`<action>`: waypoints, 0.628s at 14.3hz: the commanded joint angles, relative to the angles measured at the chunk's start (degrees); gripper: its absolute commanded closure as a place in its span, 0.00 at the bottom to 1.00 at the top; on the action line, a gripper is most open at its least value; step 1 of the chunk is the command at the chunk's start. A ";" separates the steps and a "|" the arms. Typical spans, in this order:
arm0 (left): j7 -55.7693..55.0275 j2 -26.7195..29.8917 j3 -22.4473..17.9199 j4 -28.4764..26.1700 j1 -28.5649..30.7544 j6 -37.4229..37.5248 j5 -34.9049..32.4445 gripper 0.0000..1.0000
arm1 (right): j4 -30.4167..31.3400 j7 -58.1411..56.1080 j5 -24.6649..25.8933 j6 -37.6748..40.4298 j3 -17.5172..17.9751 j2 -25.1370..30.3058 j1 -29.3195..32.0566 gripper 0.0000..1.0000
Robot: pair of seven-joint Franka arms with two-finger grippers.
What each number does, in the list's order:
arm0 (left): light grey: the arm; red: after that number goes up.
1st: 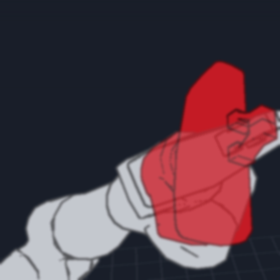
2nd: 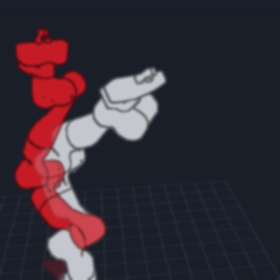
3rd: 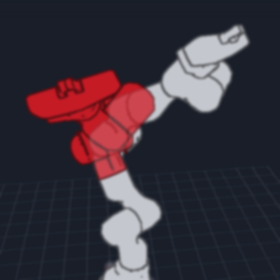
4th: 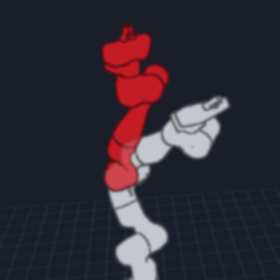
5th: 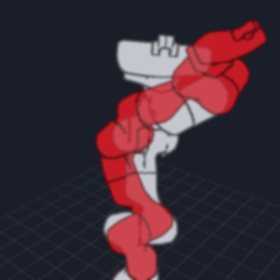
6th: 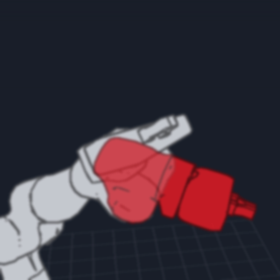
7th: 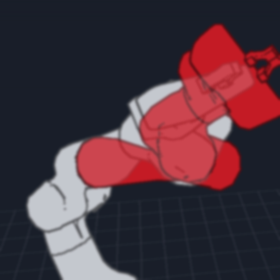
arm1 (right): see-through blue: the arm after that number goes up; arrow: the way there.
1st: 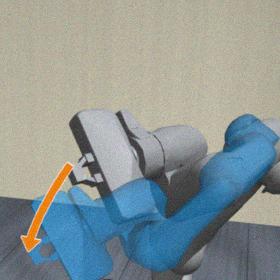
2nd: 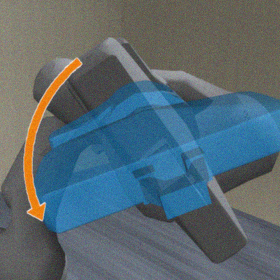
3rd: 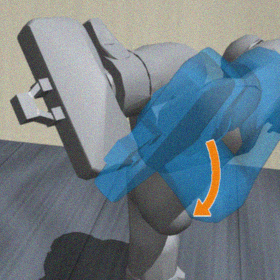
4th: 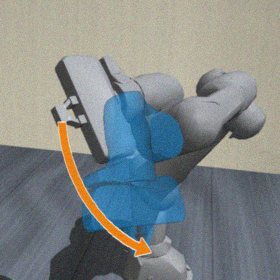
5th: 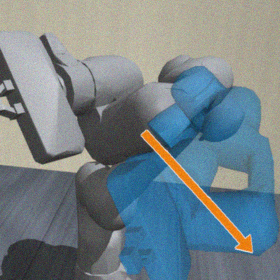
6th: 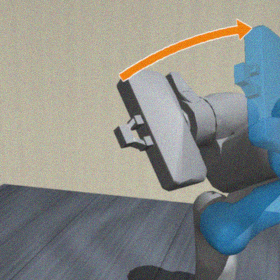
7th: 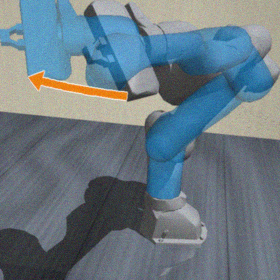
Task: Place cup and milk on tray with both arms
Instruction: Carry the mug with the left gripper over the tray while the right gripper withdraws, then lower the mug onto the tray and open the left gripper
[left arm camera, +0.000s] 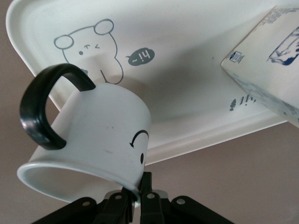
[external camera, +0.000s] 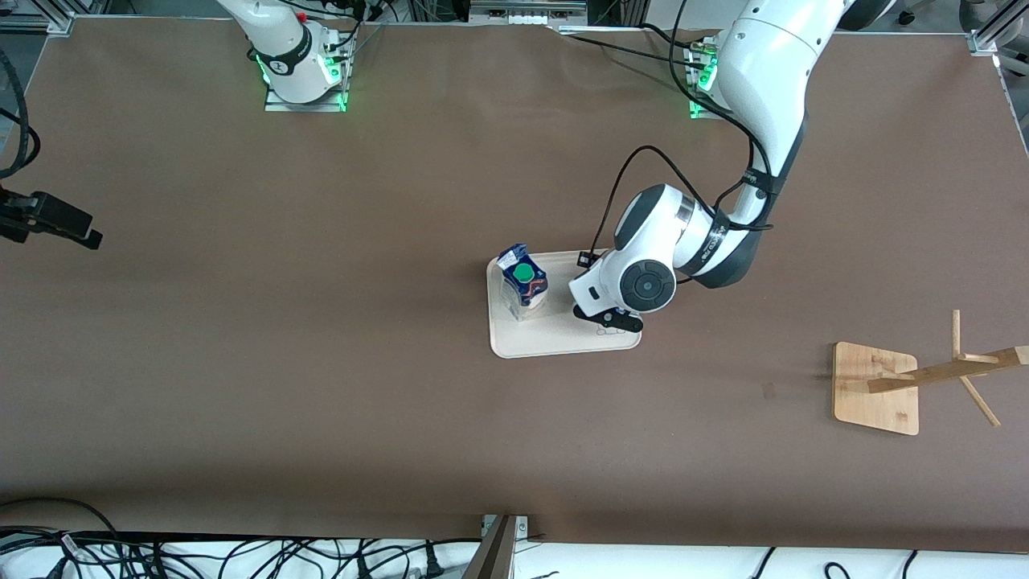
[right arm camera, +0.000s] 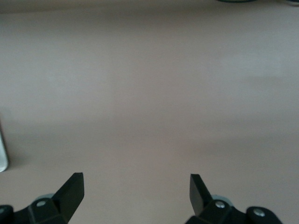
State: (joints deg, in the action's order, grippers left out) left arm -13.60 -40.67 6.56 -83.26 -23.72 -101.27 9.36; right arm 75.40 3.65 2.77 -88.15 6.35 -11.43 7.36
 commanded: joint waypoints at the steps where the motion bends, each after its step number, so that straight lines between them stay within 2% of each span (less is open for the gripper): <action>1: -2.65 -1.61 -1.55 2.75 -1.76 0.38 1.19 1.00 | 4.75 0.39 1.62 -0.71 0.59 2.29 0.46 0.00; 4: -3.44 -2.14 -1.55 2.75 -2.03 -1.56 1.19 1.00 | 5.90 -0.22 2.06 -0.87 0.94 2.29 -0.50 0.00; 7: -4.41 -2.49 -1.55 2.75 -2.47 -1.92 1.19 1.00 | 5.90 -6.18 2.06 -2.19 1.91 2.29 -0.85 0.00; 8: -4.33 -2.49 -1.55 2.75 -2.47 -2.00 1.19 0.89 | 5.99 -7.07 2.06 -2.89 1.91 2.38 -0.85 0.00; 9: -4.24 -2.49 -1.64 2.75 -2.47 -2.00 1.19 0.55 | 6.16 -7.08 1.98 -2.90 1.91 2.47 -0.85 0.00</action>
State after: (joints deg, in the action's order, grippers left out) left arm -17.55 -41.77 6.06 -82.08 -25.06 -102.85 9.37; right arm 79.75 -1.28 4.13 -89.94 8.20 -10.68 6.45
